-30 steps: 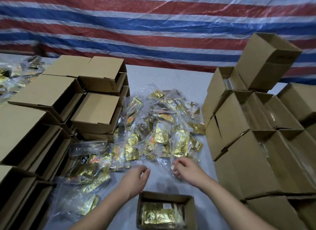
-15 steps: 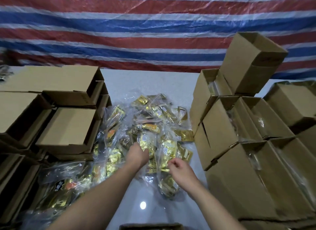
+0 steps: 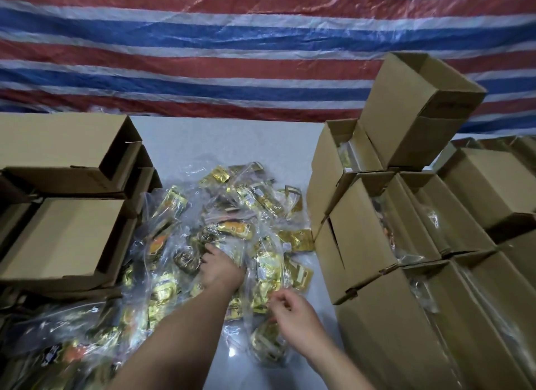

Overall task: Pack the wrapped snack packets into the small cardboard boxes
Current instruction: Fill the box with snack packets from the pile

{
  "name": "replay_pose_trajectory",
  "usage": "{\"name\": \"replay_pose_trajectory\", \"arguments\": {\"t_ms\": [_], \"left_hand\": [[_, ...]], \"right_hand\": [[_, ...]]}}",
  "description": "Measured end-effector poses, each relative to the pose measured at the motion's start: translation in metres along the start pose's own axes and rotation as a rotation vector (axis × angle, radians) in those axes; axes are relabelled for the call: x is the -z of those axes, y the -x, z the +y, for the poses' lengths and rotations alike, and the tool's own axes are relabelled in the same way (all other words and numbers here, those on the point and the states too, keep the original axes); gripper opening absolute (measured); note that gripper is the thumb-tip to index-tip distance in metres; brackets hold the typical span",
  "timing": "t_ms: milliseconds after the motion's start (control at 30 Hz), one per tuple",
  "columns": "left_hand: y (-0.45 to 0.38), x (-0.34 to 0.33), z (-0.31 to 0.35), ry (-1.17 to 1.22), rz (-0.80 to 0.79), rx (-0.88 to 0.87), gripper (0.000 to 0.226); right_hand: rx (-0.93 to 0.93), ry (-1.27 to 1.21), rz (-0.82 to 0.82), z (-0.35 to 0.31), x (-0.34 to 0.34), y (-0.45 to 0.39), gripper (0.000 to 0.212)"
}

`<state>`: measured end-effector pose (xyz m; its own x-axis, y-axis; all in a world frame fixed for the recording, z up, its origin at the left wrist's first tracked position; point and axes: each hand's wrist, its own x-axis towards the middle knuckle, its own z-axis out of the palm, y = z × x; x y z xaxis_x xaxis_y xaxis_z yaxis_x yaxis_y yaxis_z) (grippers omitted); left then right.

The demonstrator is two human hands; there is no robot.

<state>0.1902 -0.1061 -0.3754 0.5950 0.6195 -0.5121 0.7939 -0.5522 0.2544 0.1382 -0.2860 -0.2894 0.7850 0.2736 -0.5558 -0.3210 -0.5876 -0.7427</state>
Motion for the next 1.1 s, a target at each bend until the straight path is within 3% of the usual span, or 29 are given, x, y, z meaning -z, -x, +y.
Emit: {"name": "replay_pose_trajectory", "arguments": {"t_ms": [200,300,433,533,667,733,833,967,1100], "left_hand": [[-0.003,0.006,-0.016,0.062,-0.014,-0.072,0.124],[0.000,0.022,-0.027,0.311,-0.084,-0.034,0.121],[0.030,0.055,-0.052,0.846,-0.264,-0.070,0.080],[0.071,0.081,-0.069,0.942,-0.238,-0.204,0.085],[0.126,0.106,-0.078,1.018,-0.265,-0.483,0.050],[0.152,0.113,-0.077,1.007,-0.237,-0.537,0.043],[0.180,0.116,-0.073,0.911,-0.145,-0.661,0.057],[0.204,0.119,-0.077,0.493,0.134,-0.800,0.082],[0.230,0.115,-0.085,0.211,0.327,-0.825,0.085]], "right_hand": [[-0.017,-0.012,-0.013,-0.007,-0.002,-0.005,0.016],[-0.026,-0.053,-0.021,-0.015,-0.005,-0.008,0.017],[-0.030,-0.157,-0.040,-0.033,-0.013,-0.010,0.019],[-0.009,-0.309,-0.065,-0.054,-0.020,-0.003,0.022],[0.034,-0.649,-0.278,-0.081,-0.031,0.019,0.059],[0.071,-0.799,-0.350,-0.085,-0.033,0.030,0.068],[0.087,-0.942,-0.421,-0.086,-0.033,0.047,0.072],[0.157,-1.075,-0.429,-0.081,-0.026,0.067,0.074],[0.155,-1.104,-0.422,-0.072,-0.014,0.082,0.086]]}}
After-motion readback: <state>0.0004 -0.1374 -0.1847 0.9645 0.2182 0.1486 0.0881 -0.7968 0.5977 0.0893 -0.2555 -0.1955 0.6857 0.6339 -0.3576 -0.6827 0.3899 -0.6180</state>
